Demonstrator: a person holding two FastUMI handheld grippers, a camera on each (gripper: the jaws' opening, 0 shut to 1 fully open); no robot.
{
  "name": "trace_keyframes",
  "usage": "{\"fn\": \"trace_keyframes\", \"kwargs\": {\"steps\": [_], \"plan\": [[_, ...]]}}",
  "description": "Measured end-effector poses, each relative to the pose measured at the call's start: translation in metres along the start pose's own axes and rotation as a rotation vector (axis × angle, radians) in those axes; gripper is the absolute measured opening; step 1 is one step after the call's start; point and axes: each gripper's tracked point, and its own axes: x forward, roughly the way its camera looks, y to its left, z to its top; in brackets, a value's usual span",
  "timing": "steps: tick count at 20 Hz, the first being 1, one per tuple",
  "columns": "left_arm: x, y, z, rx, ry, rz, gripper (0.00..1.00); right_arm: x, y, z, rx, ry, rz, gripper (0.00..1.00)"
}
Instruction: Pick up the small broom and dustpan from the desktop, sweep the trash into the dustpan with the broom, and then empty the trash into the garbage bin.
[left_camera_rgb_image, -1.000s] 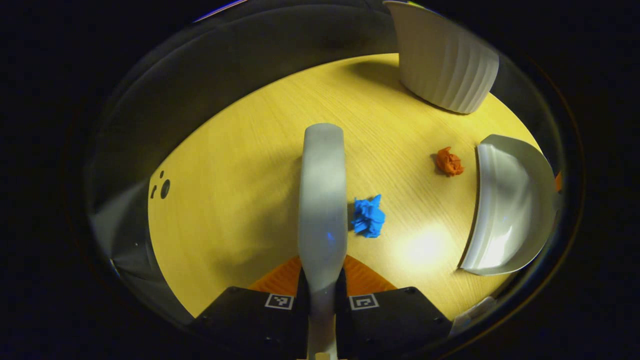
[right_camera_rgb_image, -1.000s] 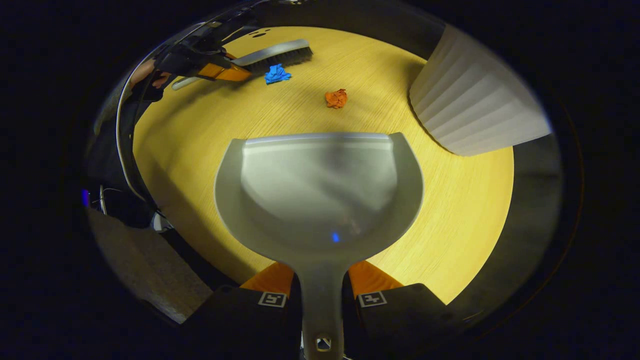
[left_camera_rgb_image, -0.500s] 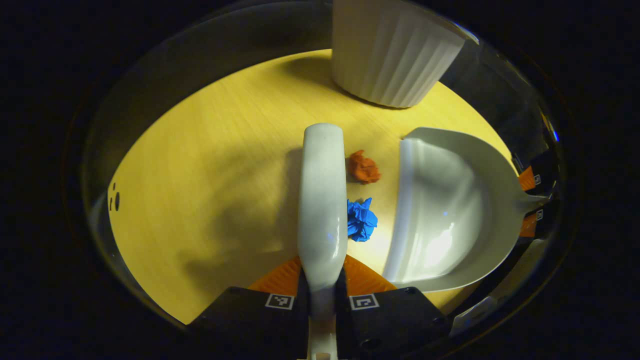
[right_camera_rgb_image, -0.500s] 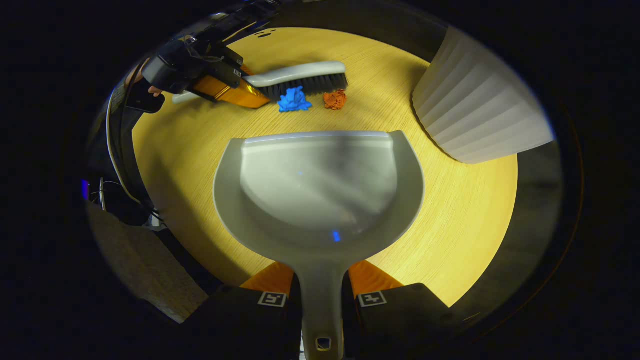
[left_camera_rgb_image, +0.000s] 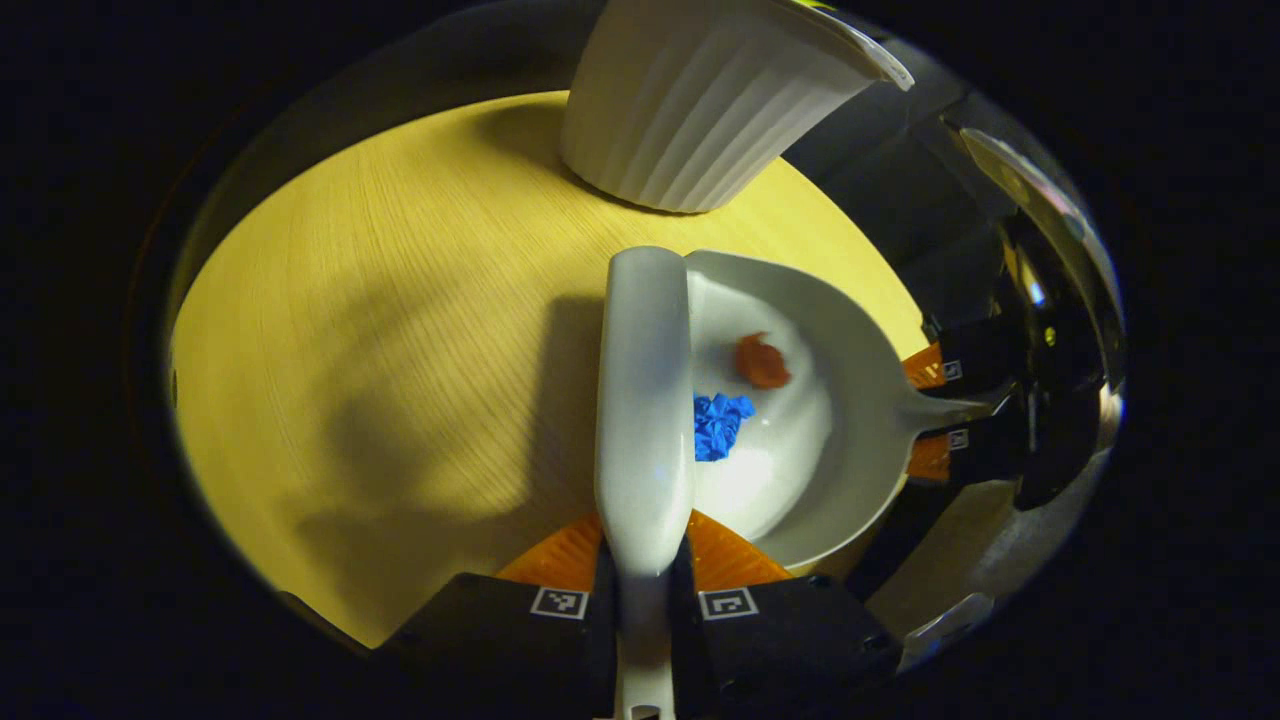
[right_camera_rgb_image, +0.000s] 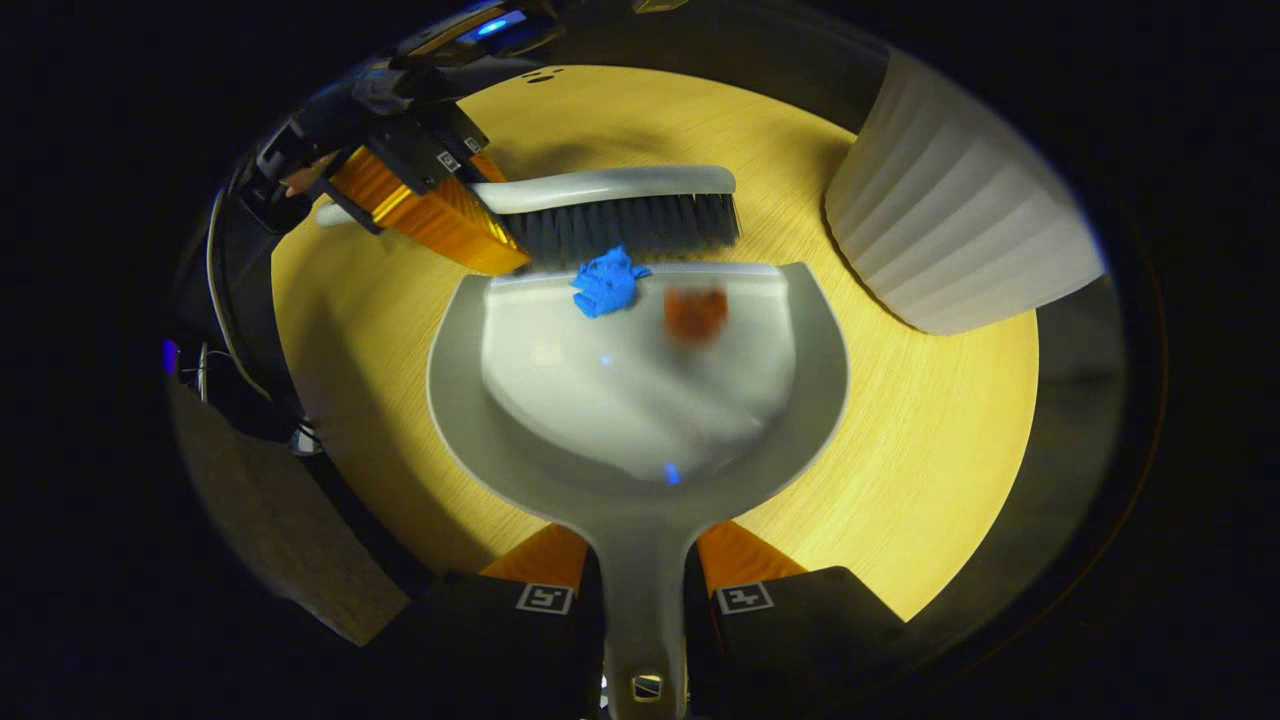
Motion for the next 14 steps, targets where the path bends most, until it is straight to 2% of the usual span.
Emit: {"fn": "trace_keyframes", "kwargs": {"steps": [2, 3, 5, 7, 8, 10, 11, 12, 14], "plan": [[-0.008, -0.001, -0.005, -0.007, -0.020, 0.006, 0.26, 0.002, 0.003, -0.001, 0.019, -0.022, -0.002, 0.40], [-0.014, 0.000, -0.007, -0.014, -0.039, 0.018, 0.26, 0.001, 0.004, 0.000, 0.032, -0.034, -0.006, 0.37], [-0.030, 0.007, -0.012, -0.031, -0.081, 0.057, 0.26, 0.000, 0.005, -0.003, 0.044, -0.049, -0.022, 0.37], [-0.049, 0.016, -0.018, -0.055, -0.126, 0.111, 0.26, -0.005, 0.009, -0.001, 0.061, -0.078, -0.032, 0.37], [-0.056, 0.020, -0.023, -0.075, -0.149, 0.143, 0.26, -0.011, 0.012, -0.003, 0.080, -0.093, -0.036, 0.40], [-0.067, 0.037, -0.030, -0.113, -0.188, 0.215, 0.26, -0.025, 0.017, -0.002, 0.126, -0.112, -0.037, 0.37], [-0.074, 0.047, -0.036, -0.127, -0.201, 0.247, 0.25, -0.031, 0.018, -0.002, 0.155, -0.109, -0.039, 0.40], [-0.082, 0.054, -0.045, -0.141, -0.207, 0.269, 0.26, -0.041, 0.019, -0.002, 0.182, -0.107, -0.044, 0.37], [-0.091, 0.069, -0.070, -0.166, -0.203, 0.297, 0.26, -0.067, 0.022, 0.002, 0.232, -0.107, -0.051, 0.37]]}}
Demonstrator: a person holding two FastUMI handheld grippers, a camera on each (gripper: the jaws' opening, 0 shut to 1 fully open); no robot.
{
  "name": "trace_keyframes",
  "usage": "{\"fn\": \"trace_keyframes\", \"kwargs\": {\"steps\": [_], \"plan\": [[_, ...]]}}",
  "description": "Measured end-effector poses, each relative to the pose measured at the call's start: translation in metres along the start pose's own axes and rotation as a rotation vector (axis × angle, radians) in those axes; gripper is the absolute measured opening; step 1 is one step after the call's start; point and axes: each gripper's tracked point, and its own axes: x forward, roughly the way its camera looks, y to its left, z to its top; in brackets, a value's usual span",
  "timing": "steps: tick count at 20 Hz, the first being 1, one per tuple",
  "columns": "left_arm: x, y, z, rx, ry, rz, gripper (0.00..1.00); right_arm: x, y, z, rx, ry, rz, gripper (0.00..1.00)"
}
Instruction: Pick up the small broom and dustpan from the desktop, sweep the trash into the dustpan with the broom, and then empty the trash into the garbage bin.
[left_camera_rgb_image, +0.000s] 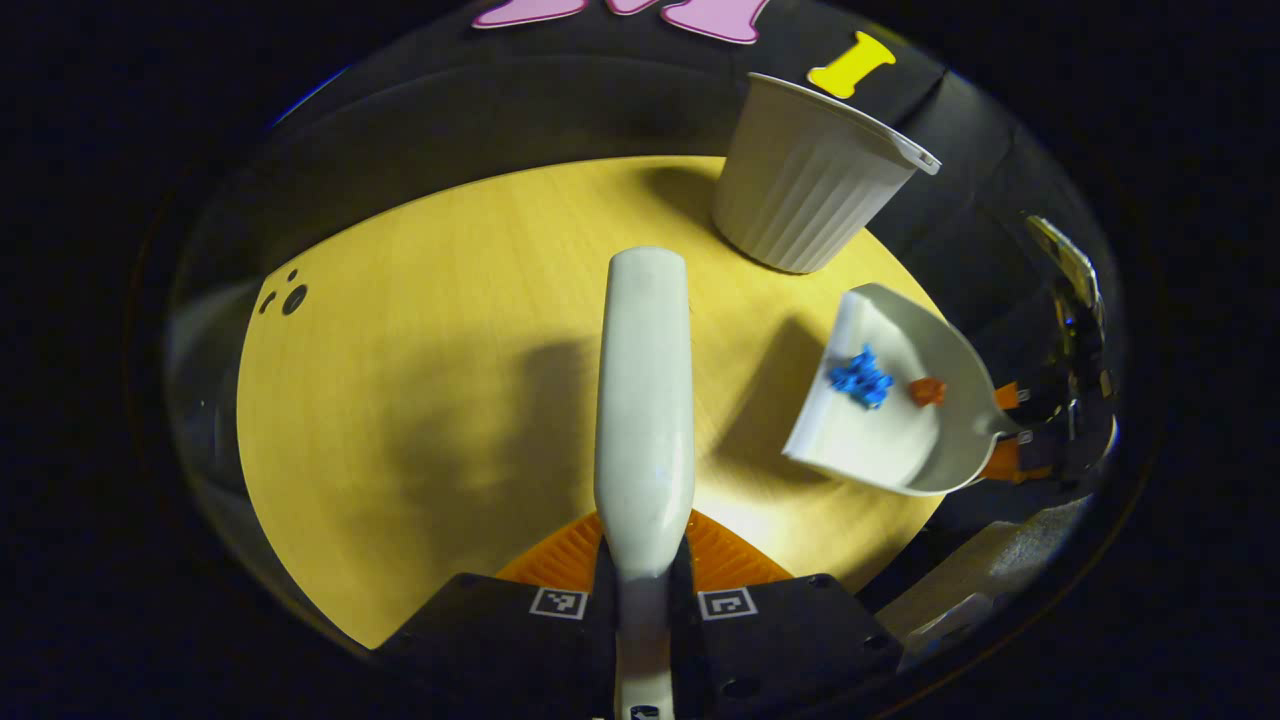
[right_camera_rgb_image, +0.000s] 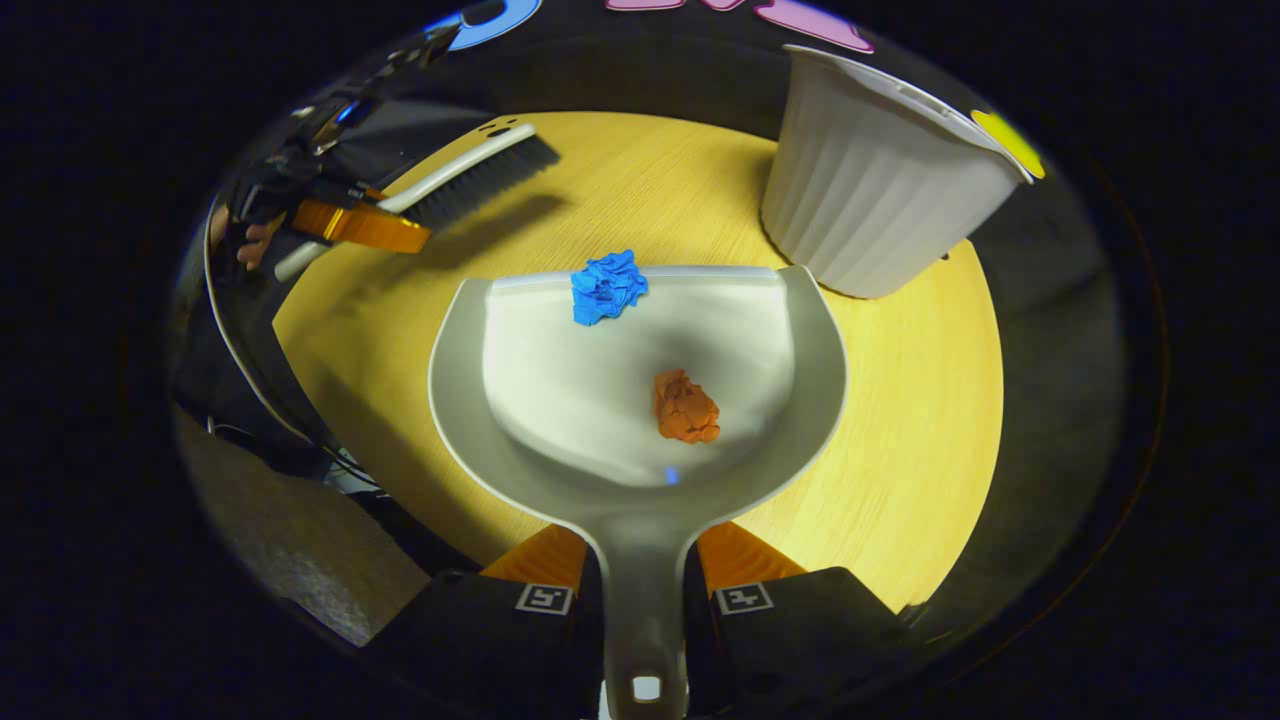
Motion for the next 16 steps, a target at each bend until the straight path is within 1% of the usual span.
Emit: {"fn": "trace_keyframes", "kwargs": {"steps": [2, 6, 7, 8, 9, 10, 12, 13, 16], "plan": [[-0.001, 0.014, -0.021, -0.017, 0.008, 0.012, 0.26, -0.037, -0.001, 0.004, 0.045, -0.010, -0.011, 0.37], [-0.001, 0.011, -0.060, -0.027, 0.028, -0.025, 0.26, -0.114, -0.022, 0.028, 0.086, -0.062, -0.052, 0.37], [0.001, 0.009, -0.068, -0.022, 0.031, -0.038, 0.26, -0.132, -0.030, 0.037, 0.096, -0.070, -0.068, 0.34], [0.001, 0.007, -0.075, -0.021, 0.034, -0.048, 0.26, -0.149, -0.039, 0.046, 0.112, -0.084, -0.076, 0.37], [0.001, 0.005, -0.082, -0.020, 0.036, -0.057, 0.26, -0.165, -0.047, 0.060, 0.136, -0.112, -0.081, 0.37], [0.001, 0.005, -0.087, -0.020, 0.037, -0.066, 0.26, -0.180, -0.057, 0.071, 0.156, -0.139, -0.088, 0.40], [0.001, 0.003, -0.094, -0.025, 0.036, -0.083, 0.26, -0.205, -0.089, 0.094, 0.180, -0.174, -0.143, 0.34], [0.000, 0.003, -0.096, -0.024, 0.035, -0.085, 0.26, -0.211, -0.107, 0.105, 0.182, -0.184, -0.186, 0.37], [-0.003, 0.009, -0.101, -0.014, 0.031, -0.077, 0.26, -0.219, -0.161, 0.130, 0.177, -0.181, -0.310, 0.37]]}}
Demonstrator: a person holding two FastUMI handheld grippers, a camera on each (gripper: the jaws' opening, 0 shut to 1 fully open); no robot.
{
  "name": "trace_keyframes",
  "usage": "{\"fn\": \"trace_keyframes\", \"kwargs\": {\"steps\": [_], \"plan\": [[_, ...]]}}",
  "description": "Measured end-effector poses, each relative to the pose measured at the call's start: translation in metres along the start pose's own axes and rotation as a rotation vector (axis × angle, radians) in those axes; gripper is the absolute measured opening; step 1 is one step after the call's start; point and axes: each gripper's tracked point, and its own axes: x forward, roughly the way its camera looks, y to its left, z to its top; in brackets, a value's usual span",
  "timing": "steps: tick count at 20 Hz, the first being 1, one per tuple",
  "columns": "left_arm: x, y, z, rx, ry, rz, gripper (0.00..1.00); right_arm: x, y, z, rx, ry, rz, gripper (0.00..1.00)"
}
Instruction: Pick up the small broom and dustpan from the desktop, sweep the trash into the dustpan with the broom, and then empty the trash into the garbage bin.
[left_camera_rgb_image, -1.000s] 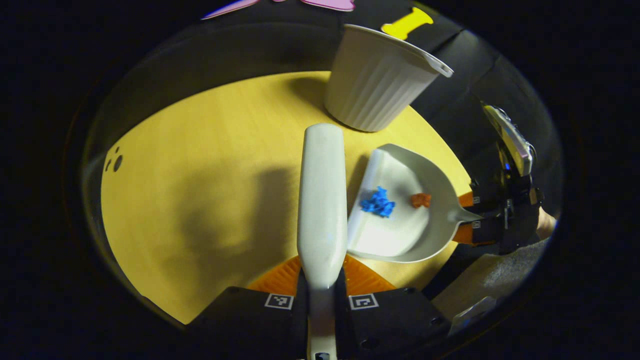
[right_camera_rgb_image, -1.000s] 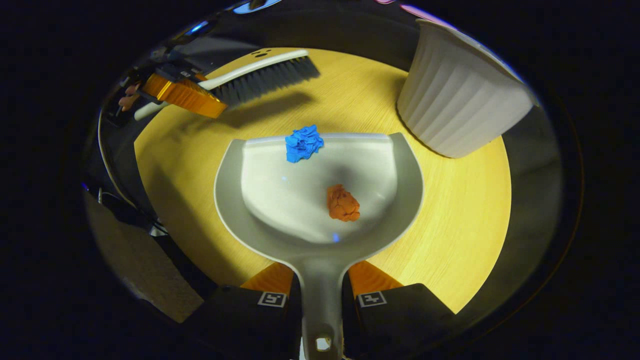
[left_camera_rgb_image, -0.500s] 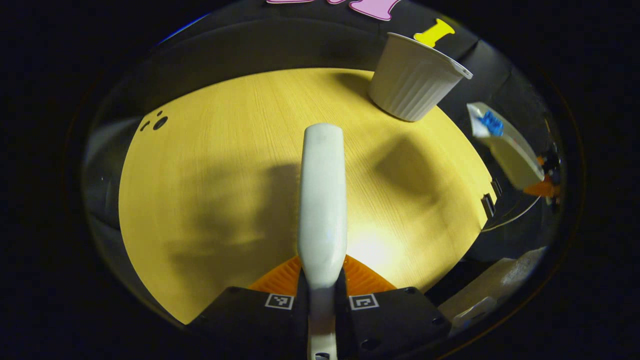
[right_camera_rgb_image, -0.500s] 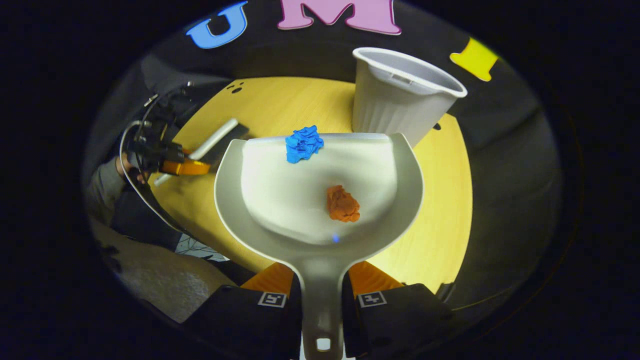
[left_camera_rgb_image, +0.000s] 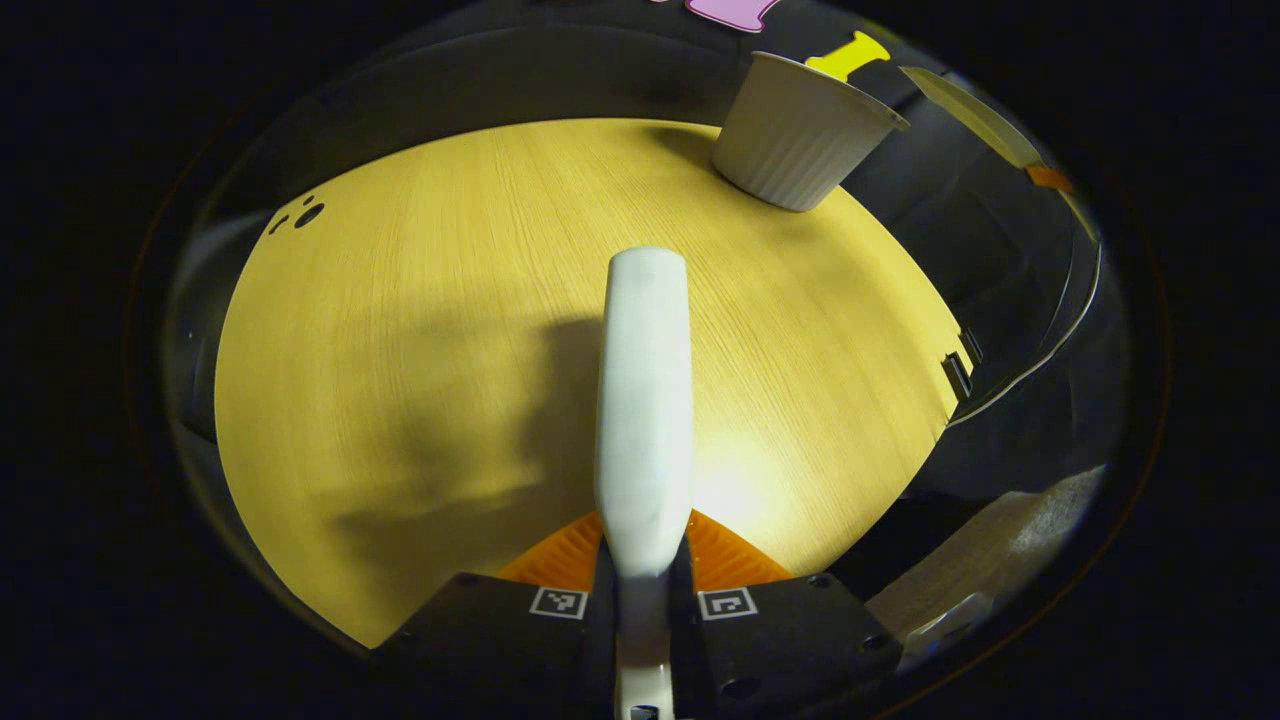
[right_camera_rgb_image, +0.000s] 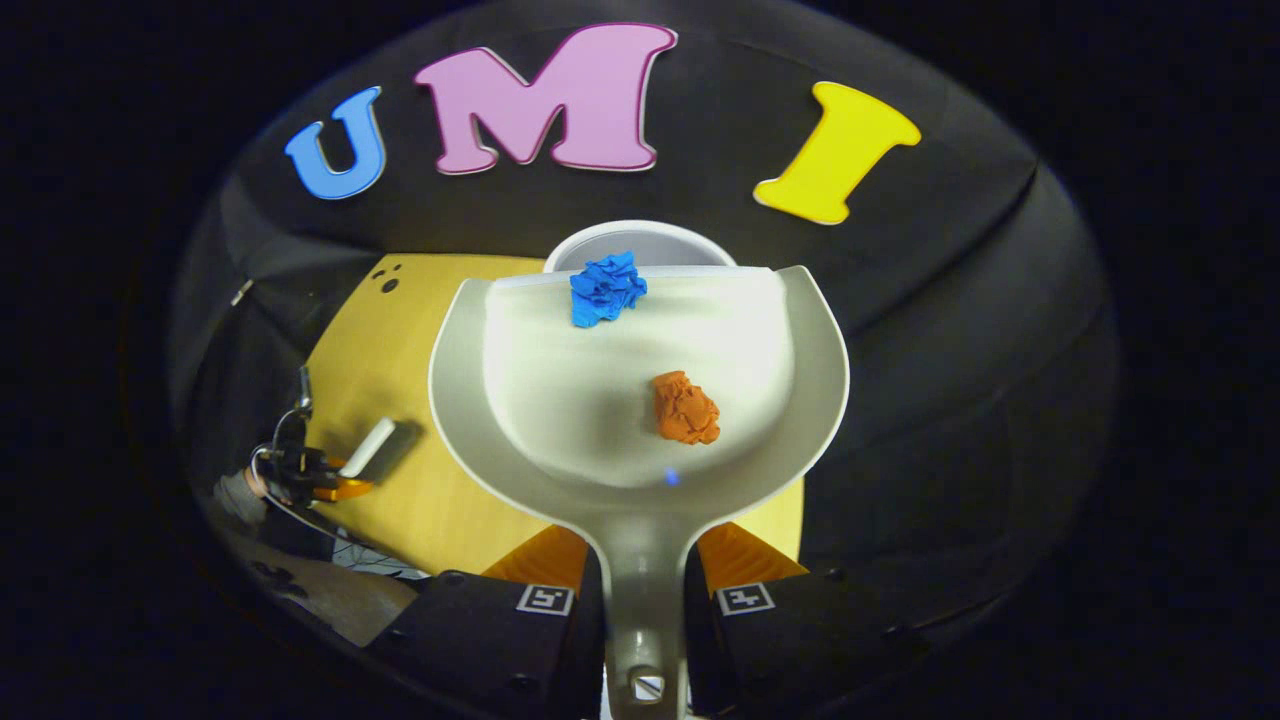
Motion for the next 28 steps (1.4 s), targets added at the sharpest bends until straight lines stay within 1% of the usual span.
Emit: {"fn": "trace_keyframes", "kwargs": {"steps": [2, 5, 6, 7, 9, 10, 11, 12, 15, 18, 21, 23, 24, 25, 28], "plan": [[-0.003, 0.004, -0.001, -0.004, -0.006, 0.001, 0.26, 0.018, -0.020, 0.018, -0.029, 0.025, -0.059, 0.37], [-0.007, 0.012, -0.005, -0.016, -0.012, 0.010, 0.26, 0.031, -0.041, 0.037, -0.089, 0.082, -0.114, 0.37], [-0.009, 0.014, -0.007, -0.026, -0.010, 0.010, 0.26, 0.033, -0.042, 0.040, -0.115, 0.103, -0.127, 0.41], [-0.009, 0.017, -0.009, -0.036, -0.010, 0.011, 0.26, 0.037, -0.044, 0.042, -0.146, 0.129, -0.137, 0.36], [-0.011, 0.021, -0.012, -0.046, -0.010, 0.013, 0.26, 0.038, -0.047, 0.054, -0.215, 0.172, -0.166, 0.36], [-0.010, 0.024, -0.014, -0.051, -0.009, 0.017, 0.26, 0.041, -0.051, 0.060, -0.251, 0.193, -0.175, 0.39], [-0.010, 0.025, -0.015, -0.057, -0.007, 0.019, 0.26, 0.043, -0.055, 0.067, -0.279, 0.213, -0.189, 0.36], [-0.010, 0.026, -0.016, -0.065, -0.008, 0.019, 0.26, 0.044, -0.057, 0.070, -0.305, 0.235, -0.199, 0.36], [-0.009, 0.029, -0.019, -0.074, -0.010, 0.022, 0.26, 0.048, -0.061, 0.078, -0.367, 0.311, -0.208, 0.36], [-0.009, 0.029, -0.020, -0.079, -0.010, 0.023, 0.26, 0.049, -0.064, 0.083, -0.450, 0.363, -0.238, 0.36], [-0.008, 0.029, -0.021, -0.087, -0.008, 0.027, 0.26, 0.052, -0.057, 0.089, -0.483, 0.368, -0.218, 0.36], [-0.008, 0.029, -0.021, -0.089, -0.007, 0.030, 0.26, 0.058, -0.055, 0.091, -0.496, 0.368, -0.222, 0.36], [-0.007, 0.030, -0.021, -0.088, -0.008, 0.033, 0.26, 0.058, -0.056, 0.090, -0.503, 0.370, -0.223, 0.34], [-0.007, 0.031, -0.020, -0.088, -0.008, 0.034, 0.26, 0.058, -0.057, 0.089, -0.507, 0.372, -0.225, 0.36], [-0.006, 0.032, -0.020, -0.095, -0.008, 0.040, 0.26, 0.061, -0.060, 0.089, -0.498, 0.350, -0.227, 0.36]]}}
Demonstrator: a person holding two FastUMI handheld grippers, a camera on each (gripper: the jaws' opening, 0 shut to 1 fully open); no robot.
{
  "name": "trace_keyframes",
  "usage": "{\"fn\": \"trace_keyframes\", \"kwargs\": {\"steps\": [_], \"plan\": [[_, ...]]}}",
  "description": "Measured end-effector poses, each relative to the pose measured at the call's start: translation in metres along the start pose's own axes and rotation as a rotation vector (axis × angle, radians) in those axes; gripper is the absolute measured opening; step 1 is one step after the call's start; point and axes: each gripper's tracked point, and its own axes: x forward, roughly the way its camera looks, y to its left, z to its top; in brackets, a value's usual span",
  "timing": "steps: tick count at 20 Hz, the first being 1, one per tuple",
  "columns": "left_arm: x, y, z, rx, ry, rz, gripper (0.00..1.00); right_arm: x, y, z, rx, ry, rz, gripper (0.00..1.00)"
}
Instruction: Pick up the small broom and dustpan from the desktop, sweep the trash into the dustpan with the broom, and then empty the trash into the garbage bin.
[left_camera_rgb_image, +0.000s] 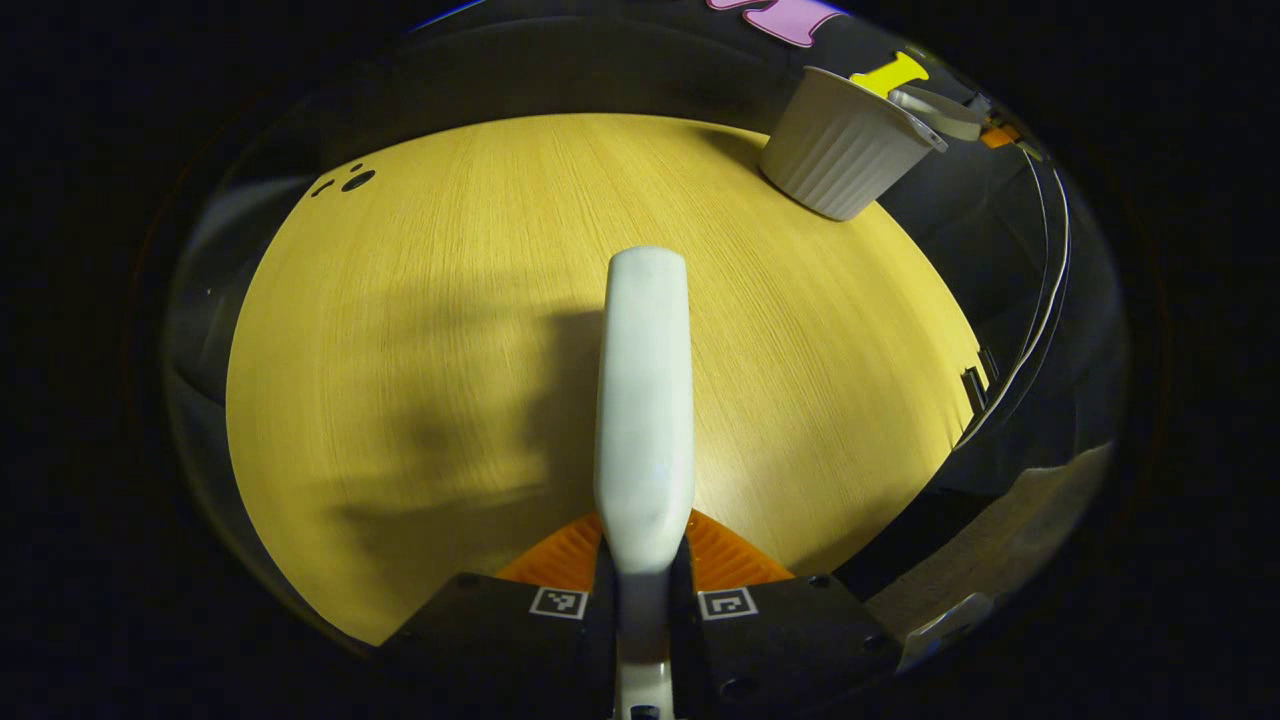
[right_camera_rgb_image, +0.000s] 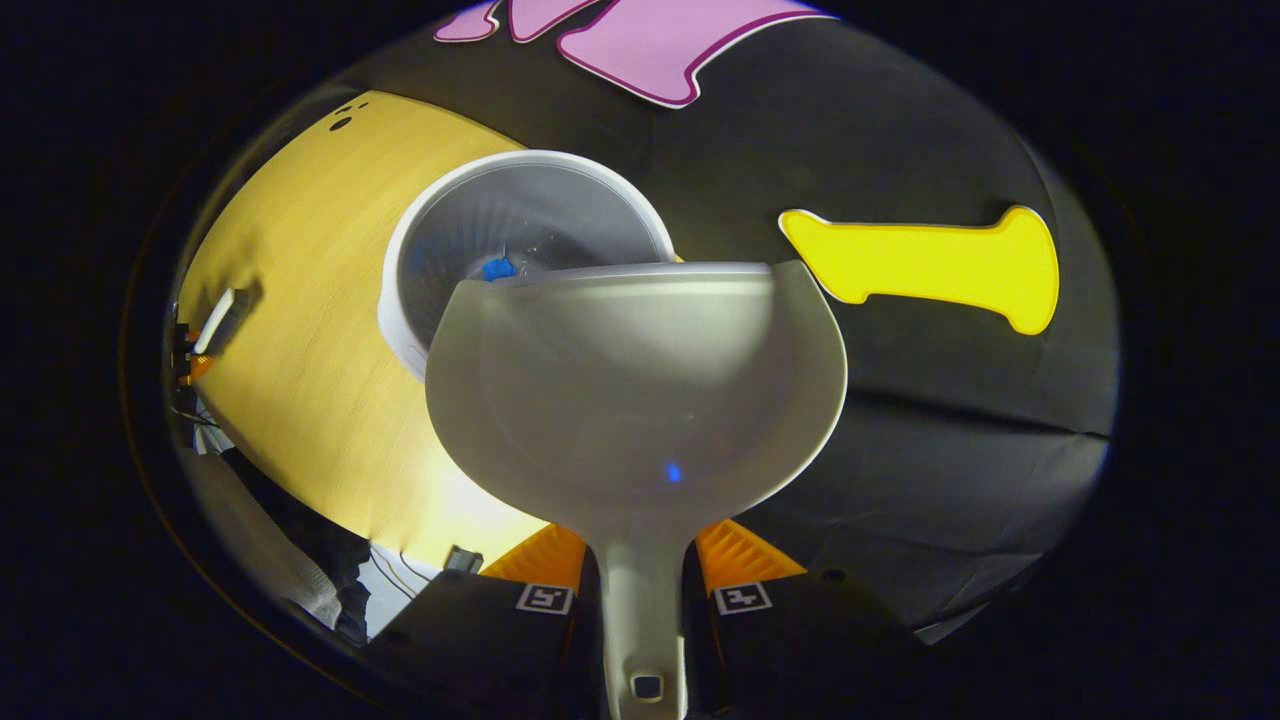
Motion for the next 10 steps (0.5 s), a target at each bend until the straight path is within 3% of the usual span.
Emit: {"fn": "trace_keyframes", "kwargs": {"steps": [6, 10], "plan": [[0.000, 0.004, 0.004, 0.001, 0.005, 0.019, 0.26, -0.034, -0.001, -0.003, 0.085, -0.148, 0.045, 0.36], [0.001, 0.008, 0.011, 0.004, 0.010, 0.037, 0.26, -0.079, 0.024, -0.013, 0.098, -0.275, 0.102, 0.36]]}}
